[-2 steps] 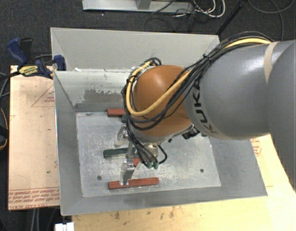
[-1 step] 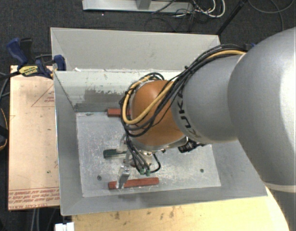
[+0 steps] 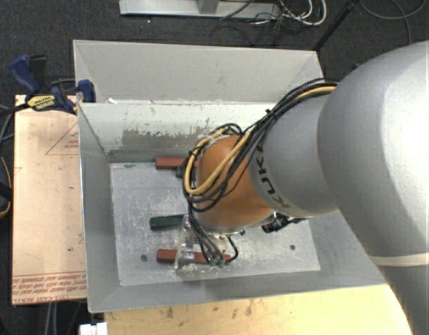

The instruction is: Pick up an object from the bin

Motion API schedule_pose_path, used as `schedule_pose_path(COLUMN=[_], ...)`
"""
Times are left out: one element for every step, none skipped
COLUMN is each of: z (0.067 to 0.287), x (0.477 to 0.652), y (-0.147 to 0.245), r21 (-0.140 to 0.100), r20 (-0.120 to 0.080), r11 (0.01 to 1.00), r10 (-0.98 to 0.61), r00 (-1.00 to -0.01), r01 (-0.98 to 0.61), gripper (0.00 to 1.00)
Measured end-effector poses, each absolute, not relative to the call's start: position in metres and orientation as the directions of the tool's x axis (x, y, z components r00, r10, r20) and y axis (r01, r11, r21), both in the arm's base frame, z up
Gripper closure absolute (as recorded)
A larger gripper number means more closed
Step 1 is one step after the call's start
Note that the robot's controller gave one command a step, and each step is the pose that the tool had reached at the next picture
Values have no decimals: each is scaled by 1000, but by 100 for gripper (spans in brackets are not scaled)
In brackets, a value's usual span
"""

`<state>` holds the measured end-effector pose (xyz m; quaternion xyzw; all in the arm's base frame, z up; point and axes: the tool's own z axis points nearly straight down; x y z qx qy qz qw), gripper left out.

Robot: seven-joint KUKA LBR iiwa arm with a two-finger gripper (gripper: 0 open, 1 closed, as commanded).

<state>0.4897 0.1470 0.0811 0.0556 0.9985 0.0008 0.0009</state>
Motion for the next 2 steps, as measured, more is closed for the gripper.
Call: schedule_pose_path(z=[81,209], x=[490,490], y=[147,148], r21=[2,1], r20=[-2,-1], r11=[994,993], r10=[111,120], r00=[-994,-993], r01=[111,120], gripper=[100,100])
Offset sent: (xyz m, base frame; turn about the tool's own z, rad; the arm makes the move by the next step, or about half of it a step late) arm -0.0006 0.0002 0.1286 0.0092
